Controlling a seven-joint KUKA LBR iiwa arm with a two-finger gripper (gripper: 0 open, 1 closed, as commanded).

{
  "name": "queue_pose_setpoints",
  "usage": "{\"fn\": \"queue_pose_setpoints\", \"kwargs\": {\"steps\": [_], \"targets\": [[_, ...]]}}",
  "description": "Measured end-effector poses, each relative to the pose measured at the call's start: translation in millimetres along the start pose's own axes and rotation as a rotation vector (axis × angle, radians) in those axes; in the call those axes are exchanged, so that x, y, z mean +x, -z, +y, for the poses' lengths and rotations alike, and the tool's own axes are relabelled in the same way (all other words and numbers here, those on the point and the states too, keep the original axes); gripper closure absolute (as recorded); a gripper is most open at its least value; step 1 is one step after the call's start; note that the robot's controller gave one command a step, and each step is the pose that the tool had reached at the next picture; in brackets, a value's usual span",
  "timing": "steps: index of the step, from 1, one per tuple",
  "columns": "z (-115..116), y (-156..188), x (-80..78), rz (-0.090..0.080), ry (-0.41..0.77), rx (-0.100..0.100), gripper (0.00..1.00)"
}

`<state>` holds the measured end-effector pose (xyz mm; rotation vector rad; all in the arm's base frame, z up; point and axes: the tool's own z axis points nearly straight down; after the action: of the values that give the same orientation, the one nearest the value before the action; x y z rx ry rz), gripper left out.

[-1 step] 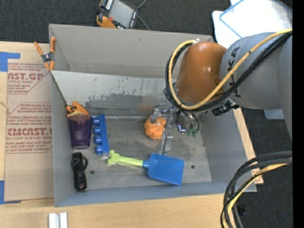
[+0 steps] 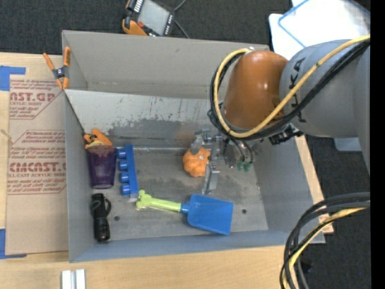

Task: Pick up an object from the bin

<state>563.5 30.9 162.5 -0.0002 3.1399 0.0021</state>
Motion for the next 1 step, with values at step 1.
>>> {"fn": "queue_pose_setpoints", "kwargs": {"steps": [1], "targets": [[4.7, -93.0, 70.7, 0.000, 0.019, -0.001, 0.00]]}}
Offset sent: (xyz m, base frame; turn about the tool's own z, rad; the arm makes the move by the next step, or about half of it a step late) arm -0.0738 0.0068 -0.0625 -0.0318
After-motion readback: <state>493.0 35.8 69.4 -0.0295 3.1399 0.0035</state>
